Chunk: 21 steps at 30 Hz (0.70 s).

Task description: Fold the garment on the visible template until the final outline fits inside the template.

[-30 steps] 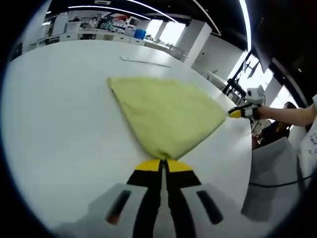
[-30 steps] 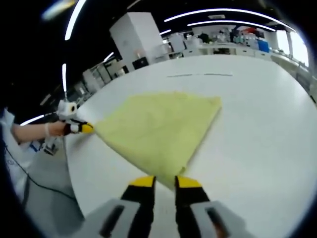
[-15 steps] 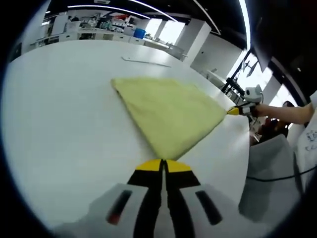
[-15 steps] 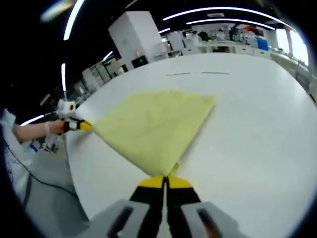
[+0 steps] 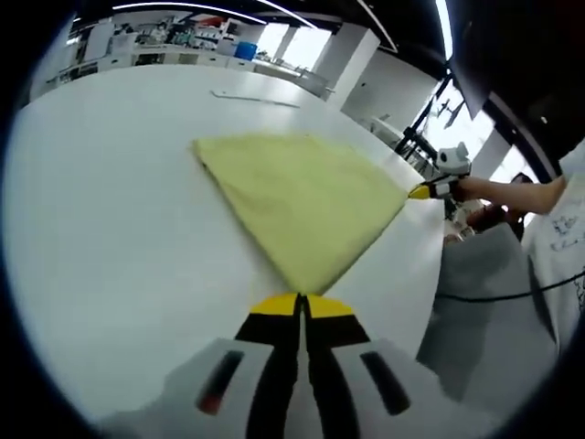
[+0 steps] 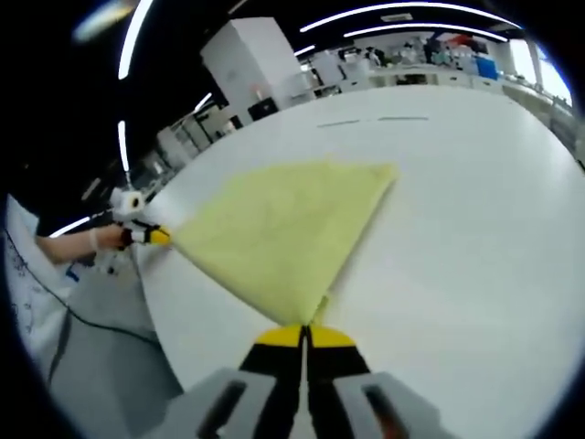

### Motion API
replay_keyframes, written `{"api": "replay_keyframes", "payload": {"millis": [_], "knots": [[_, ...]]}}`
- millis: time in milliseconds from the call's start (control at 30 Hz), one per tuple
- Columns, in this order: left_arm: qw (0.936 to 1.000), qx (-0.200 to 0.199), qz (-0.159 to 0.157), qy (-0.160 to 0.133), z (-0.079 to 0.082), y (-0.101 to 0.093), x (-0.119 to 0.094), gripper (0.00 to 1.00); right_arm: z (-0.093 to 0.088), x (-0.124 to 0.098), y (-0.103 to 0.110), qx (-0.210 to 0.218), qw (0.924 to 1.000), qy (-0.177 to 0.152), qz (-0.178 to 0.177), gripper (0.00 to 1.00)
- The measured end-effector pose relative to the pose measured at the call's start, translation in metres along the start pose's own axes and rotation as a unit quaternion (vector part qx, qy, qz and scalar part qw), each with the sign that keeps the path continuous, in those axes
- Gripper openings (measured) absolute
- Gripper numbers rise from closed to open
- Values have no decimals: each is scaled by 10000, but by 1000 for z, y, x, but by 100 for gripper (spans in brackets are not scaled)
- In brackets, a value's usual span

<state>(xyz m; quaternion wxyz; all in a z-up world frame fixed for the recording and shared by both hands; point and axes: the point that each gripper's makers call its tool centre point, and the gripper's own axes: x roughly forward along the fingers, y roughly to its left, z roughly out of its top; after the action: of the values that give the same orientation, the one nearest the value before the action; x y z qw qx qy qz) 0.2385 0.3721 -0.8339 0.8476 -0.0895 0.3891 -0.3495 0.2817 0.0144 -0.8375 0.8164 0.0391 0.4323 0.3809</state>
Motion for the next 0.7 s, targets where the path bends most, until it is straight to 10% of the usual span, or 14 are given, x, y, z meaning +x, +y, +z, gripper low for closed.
{"api": "replay_keyframes", "payload": {"millis": [700], "knots": [[9998,157,23,-115,-5,-10,-13,4,-1,-15,3,61,9999,-106,-35,9]]}}
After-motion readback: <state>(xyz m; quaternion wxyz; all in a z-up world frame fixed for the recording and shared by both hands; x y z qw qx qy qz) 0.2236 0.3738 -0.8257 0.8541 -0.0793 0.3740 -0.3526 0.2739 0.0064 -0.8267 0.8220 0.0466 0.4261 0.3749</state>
